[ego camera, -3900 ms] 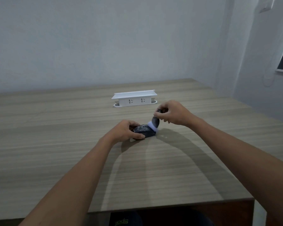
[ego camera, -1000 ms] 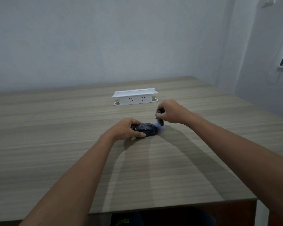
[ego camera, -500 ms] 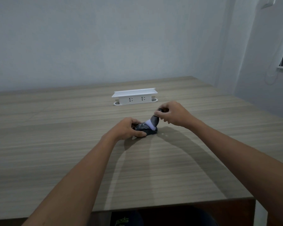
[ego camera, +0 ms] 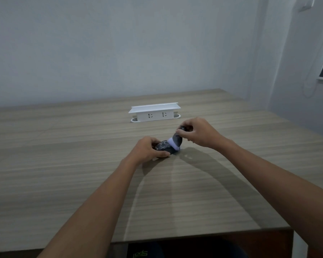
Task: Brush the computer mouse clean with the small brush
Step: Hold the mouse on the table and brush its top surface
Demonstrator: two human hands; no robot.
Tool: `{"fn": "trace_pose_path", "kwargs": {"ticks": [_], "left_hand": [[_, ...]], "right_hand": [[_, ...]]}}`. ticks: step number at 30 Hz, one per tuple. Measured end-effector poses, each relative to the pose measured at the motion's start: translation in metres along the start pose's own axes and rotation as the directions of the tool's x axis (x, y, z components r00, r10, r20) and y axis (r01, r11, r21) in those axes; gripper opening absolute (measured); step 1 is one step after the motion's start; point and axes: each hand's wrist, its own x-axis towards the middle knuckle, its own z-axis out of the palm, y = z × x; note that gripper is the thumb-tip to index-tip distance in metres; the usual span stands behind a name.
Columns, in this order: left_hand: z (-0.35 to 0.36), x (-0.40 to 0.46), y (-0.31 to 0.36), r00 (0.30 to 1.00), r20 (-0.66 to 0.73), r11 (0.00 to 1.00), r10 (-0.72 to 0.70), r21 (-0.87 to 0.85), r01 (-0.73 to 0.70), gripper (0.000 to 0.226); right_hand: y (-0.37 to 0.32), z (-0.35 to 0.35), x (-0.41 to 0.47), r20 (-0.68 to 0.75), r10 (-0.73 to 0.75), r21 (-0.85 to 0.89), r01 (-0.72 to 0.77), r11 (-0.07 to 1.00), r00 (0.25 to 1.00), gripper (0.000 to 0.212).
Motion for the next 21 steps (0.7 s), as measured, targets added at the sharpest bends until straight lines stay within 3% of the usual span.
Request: {"fn": "trace_pose_path", "kwargs": {"ticks": [4, 9, 13, 17, 21], "left_hand": [[0.003, 0.0, -0.002, 0.999, -0.035, 1.0, 0.002, -0.004, -0.002, 0.051], [0.003, -0.002, -0.001, 0.999, -0.039, 0.999, 0.011, 0.034, -0.01, 0.05], [-0.001, -0.004, -0.005, 1.0, 0.012, 0.997, -0.009, -0.074, 0.01, 0.041], [-0.005, -0.003, -0.011, 0.999, 0.04, 0.993, -0.016, -0.118, 0.02, 0.037], [-0.004, -0.003, -0.01, 0.999, 0.041, 0.993, -0.014, -0.12, 0.019, 0.038]], "right_hand": [[0.008, 0.0, 0.0, 0.016, 0.006, -0.104, -0.004, 0.995, 1.0, 0.013], [0.003, 0.001, -0.002, -0.017, -0.009, 0.008, 0.009, 1.0, 1.0, 0.011], [0.012, 0.002, -0.002, -0.01, 0.015, -0.079, -0.016, 0.997, 1.0, 0.015], [0.004, 0.006, 0.0, -0.053, -0.017, 0.055, 0.02, 0.998, 0.998, 0.011], [0.003, 0.007, 0.008, -0.008, -0.028, -0.033, 0.028, 0.999, 1.0, 0.013]]}}
